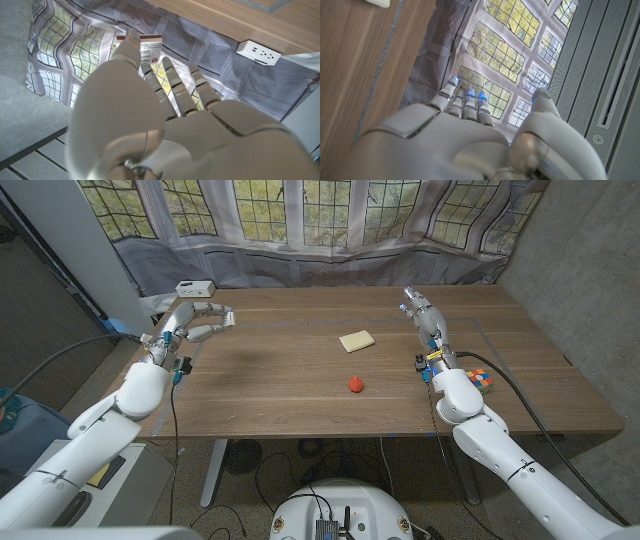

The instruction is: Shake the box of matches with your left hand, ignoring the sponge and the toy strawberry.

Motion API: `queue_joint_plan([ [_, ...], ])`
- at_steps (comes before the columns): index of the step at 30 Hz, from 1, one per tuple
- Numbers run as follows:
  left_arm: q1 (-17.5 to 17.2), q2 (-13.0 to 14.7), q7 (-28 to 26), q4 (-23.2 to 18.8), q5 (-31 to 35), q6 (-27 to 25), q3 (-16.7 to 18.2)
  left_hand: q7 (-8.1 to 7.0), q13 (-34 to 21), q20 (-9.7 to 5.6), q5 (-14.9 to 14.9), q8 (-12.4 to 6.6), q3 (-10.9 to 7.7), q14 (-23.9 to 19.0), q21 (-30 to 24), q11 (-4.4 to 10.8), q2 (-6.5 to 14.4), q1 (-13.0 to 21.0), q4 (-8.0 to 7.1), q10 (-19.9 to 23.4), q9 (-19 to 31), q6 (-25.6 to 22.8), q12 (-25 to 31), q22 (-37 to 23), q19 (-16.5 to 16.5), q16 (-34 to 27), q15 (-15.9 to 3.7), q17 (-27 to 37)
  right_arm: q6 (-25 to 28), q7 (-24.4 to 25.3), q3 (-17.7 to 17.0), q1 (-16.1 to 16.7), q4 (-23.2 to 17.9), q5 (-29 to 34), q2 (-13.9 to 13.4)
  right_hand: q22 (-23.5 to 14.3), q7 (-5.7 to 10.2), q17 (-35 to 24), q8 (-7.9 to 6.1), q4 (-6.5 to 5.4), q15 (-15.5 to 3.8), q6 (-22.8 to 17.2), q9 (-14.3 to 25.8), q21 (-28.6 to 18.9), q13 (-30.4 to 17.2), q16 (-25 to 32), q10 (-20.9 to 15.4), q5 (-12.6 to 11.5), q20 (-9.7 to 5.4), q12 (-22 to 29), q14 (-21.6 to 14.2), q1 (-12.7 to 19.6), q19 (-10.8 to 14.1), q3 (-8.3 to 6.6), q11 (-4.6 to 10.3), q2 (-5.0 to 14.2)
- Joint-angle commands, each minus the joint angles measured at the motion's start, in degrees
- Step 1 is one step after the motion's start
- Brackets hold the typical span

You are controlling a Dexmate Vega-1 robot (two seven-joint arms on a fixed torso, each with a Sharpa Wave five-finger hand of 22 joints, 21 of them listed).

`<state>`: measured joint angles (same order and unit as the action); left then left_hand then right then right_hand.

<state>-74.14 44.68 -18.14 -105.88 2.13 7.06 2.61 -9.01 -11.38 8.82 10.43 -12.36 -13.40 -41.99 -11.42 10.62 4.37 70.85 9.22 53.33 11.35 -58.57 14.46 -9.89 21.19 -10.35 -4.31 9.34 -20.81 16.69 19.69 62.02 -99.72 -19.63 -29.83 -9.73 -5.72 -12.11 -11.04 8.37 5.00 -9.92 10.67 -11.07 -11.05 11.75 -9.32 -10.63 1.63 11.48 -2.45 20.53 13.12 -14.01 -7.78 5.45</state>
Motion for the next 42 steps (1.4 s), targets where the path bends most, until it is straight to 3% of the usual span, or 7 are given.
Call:
queue_joint_plan([
  [1,3.8,-2.2,-3.8,-2.1,-1.5,-0.9,-5.5,3.23,-2.5,-0.01,0.2,-0.17,-0.96,-0.7,-0.1,0.39,0.9,-0.7,-0.47,11.1,0.2,-4.5,0.2,-0.2,0.6,0.1,-4.83,0.1,-0.9,-2.7,-1.6,0.5,-0.4,-2.9,-1.7,-0.2,0.05,-0.1,-0.24,-0.24,0.3,-0.6,0.1,-0.2,-0.1,0.5,-0.6,0.0,-0.09,0.2,-0.4,-0.2,0.7,0.01,0.24,-0.22],
  [13,5.8,-5.3,-7.2,-3.5,-2.8,-0.5,-8.6,3.0,-2.6,-0.02,0.3,-0.09,-1.07,-1.0,-0.1,0.44,0.9,-0.9,-0.54,11.2,0.2,-4.6,0.2,-0.2,0.7,0.1,-4.89,0.1,-3.1,-4.6,-3.4,1.6,-0.4,-4.9,-2.7,-0.2,0.04,-0.1,-0.22,-0.24,0.24,-0.6,0.1,-0.2,-0.1,0.5,-0.7,0.0,-0.09,0.2,-0.4,-0.2,0.7,0.01,0.23,-0.2],
  [27,9.3,-9.2,-6.4,1.6,-9.9,4.5,-11.6,3.1,-2.7,0.26,0.3,0.03,-1.24,-1.6,-0.2,0.28,1.0,-1.3,-0.64,11.2,0.2,-4.6,0.1,-0.2,1.1,0.0,-4.82,0.1,-4.1,-4.7,-4.4,2.5,0.5,-5.5,-2.7,-0.2,-0.05,-0.1,-0.23,-0.24,0.29,-0.7,0.1,-0.2,-0.1,0.5,-0.7,0.1,-0.02,0.2,-0.5,-0.2,0.8,0.01,0.41,-0.2],
  [34,8.3,-10.5,-8.0,1.7,-12.4,8.5,-9.6,3.12,-2.8,0.35,0.3,0.04,-1.35,-1.9,-0.2,0.39,1.0,-1.4,-0.65,11.2,0.2,-4.6,0.1,-0.2,1.2,0.0,-4.76,0.1,-4.2,-5.3,-4.4,2.2,1.2,-6.0,-2.6,-0.2,0.01,-0.1,-0.24,-0.24,0.31,-0.7,0.1,-0.2,-0.1,0.5,-0.7,0.0,0.02,0.2,-0.5,-0.2,0.8,0.01,0.38,-0.19],
  [42,4.5,-12.6,-11.9,0.1,-13.8,13.2,-4.0,2.96,-2.9,0.2,0.3,0.02,-1.43,-2.0,-0.2,0.37,0.9,-1.6,-0.63,11.3,0.2,-4.8,0.2,-0.2,1.4,0.1,-4.88,0.1,-4.3,-6.3,-4.1,1.6,2.7,-6.7,-2.4,-0.2,0.0,-0.1,-0.23,-0.24,0.34,-0.7,0.1,-0.2,-0.1,0.5,-0.7,0.0,0.05,0.2,-0.5,-0.2,0.8,0.01,0.34,-0.19],
])
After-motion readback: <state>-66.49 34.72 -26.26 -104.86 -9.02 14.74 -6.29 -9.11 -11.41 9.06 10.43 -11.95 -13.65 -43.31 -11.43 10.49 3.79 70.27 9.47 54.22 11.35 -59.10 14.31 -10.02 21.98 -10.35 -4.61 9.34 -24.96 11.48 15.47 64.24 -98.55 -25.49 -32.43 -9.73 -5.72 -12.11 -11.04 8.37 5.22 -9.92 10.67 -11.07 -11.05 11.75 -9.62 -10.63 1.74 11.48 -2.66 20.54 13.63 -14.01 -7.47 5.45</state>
